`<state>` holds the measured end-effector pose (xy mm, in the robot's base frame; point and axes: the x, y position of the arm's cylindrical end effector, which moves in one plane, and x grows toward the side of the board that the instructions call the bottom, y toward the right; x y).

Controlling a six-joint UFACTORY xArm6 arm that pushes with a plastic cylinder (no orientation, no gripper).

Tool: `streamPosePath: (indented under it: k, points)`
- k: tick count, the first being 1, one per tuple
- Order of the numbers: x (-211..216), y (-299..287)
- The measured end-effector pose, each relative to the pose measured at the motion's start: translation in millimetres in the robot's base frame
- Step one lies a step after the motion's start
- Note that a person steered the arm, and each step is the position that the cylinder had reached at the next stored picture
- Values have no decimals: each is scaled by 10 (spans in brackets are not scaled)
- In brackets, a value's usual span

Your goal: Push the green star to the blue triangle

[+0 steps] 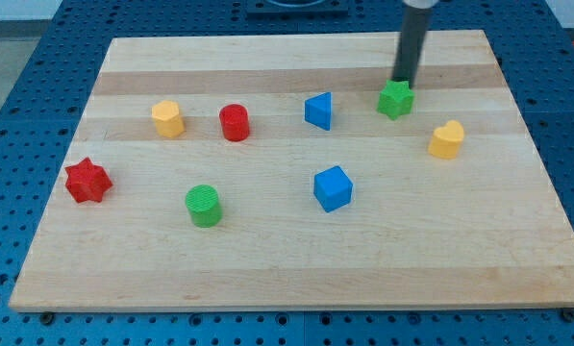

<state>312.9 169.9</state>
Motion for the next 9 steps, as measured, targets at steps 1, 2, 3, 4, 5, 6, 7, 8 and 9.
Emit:
streamPosePath:
  k: [1, 2, 3, 4, 5, 6, 7, 8, 9]
  points:
    - [78, 411]
    - [114, 228]
    - [113, -288]
    - [132, -653]
    - [128, -500]
    - [125, -24]
    - [271, 156]
    - [273, -82]
    - [273, -458]
